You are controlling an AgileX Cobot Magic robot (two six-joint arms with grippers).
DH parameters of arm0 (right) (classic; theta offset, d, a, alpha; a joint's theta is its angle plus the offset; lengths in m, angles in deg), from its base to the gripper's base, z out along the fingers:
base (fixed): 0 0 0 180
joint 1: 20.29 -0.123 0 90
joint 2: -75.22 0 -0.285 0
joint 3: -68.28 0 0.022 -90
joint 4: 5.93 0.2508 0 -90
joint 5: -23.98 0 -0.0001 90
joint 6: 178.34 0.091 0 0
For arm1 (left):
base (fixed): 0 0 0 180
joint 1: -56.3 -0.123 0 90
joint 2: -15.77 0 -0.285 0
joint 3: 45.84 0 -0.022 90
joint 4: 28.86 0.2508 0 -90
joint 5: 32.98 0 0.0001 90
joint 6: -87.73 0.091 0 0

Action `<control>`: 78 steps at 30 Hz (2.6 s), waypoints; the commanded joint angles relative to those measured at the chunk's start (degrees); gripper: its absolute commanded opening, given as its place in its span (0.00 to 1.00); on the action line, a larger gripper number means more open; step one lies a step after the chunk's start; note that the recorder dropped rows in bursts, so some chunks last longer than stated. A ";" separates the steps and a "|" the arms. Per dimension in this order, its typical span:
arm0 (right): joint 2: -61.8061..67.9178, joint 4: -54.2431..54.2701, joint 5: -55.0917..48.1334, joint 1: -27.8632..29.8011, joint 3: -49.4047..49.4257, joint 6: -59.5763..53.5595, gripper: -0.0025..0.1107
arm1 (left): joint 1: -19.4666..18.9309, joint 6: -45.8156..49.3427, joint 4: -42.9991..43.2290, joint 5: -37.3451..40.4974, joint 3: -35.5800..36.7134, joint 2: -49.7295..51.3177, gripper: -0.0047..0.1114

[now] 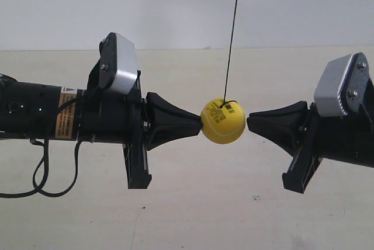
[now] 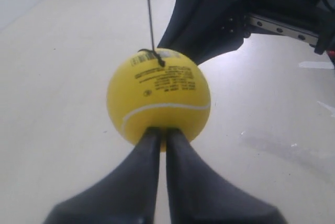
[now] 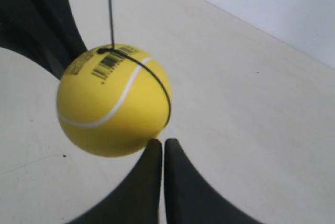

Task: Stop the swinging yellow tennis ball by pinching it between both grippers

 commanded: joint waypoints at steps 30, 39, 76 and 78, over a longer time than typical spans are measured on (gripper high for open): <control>-21.26 36.07 -3.46 0.05 12.29 -17.71 0.02 | 0.15 43.25 -71.34 25.74 27.03 -61.85 0.08; -44.62 39.43 -13.16 0.05 18.38 -13.94 0.02 | 0.15 49.35 -78.46 24.41 34.43 -74.69 0.08; -63.37 42.44 -40.46 0.04 18.28 -13.70 0.02 | 0.15 49.11 -77.81 31.20 34.55 -74.72 0.08; -67.73 51.99 -47.03 0.04 18.28 -21.61 0.02 | 0.15 49.11 -77.81 31.20 34.55 -74.72 0.08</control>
